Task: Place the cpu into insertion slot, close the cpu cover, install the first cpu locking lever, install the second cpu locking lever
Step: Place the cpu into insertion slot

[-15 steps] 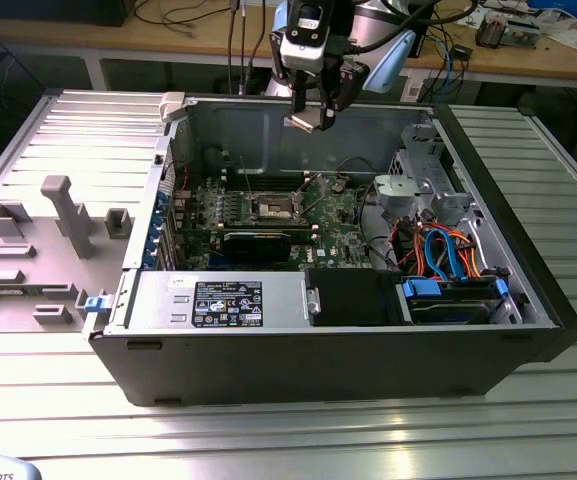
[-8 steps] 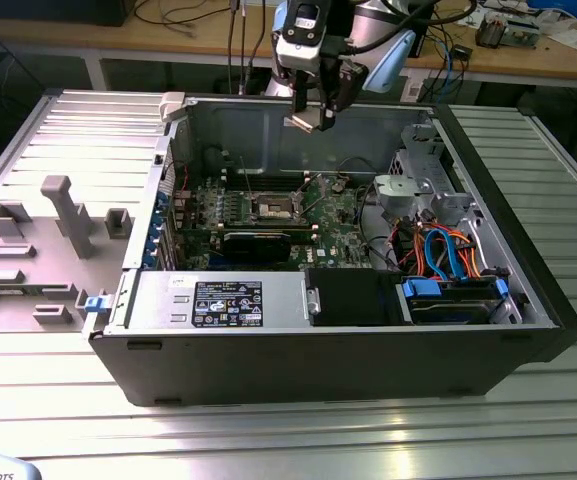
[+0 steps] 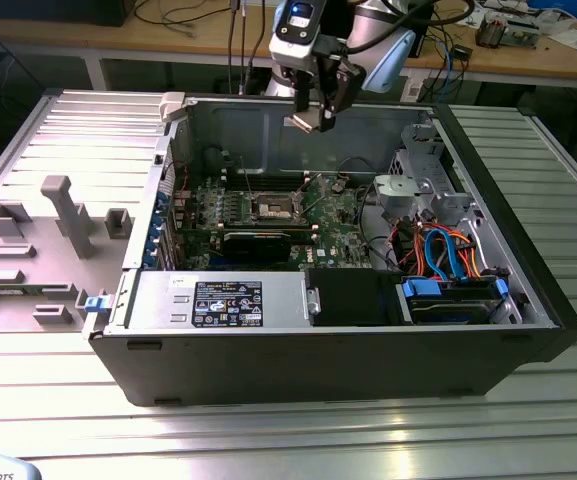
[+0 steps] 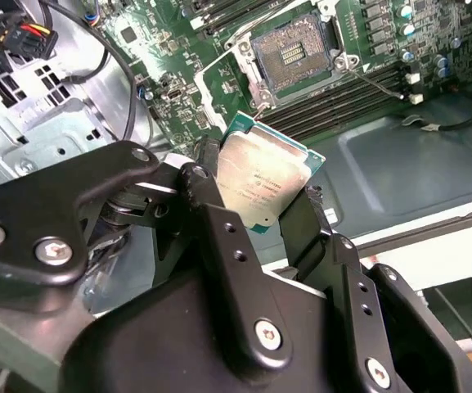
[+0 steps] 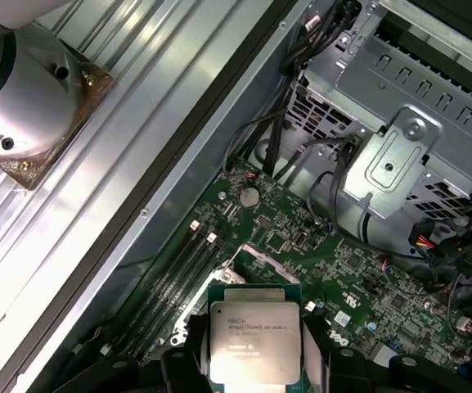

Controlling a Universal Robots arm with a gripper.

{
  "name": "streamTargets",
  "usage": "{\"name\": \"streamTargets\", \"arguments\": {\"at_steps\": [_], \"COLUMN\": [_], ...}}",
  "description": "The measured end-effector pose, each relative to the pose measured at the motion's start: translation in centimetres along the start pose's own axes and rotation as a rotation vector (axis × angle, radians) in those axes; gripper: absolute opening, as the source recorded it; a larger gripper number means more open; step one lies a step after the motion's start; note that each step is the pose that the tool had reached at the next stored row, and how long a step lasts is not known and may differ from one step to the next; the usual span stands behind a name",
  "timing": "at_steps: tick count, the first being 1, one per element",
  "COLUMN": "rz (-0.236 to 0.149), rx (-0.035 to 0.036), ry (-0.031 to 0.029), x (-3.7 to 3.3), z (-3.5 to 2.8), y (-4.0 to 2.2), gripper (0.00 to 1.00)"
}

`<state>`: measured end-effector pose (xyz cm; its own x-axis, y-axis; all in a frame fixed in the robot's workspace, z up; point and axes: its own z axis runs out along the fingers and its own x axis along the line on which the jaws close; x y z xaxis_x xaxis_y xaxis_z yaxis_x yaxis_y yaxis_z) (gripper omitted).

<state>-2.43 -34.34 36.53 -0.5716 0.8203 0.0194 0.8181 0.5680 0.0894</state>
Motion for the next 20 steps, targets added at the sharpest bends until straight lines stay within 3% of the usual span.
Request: {"name": "streamTargets", "arguments": {"at_steps": [14,20], "rz": [0.091,0.106], "rx": [-0.0018,-0.002], "ry": [-0.0082,-0.0096], "x": [0.01,0.02], "z": [0.0,0.0], "y": [-0.01,-0.02], "gripper": [0.54,0.54]}}
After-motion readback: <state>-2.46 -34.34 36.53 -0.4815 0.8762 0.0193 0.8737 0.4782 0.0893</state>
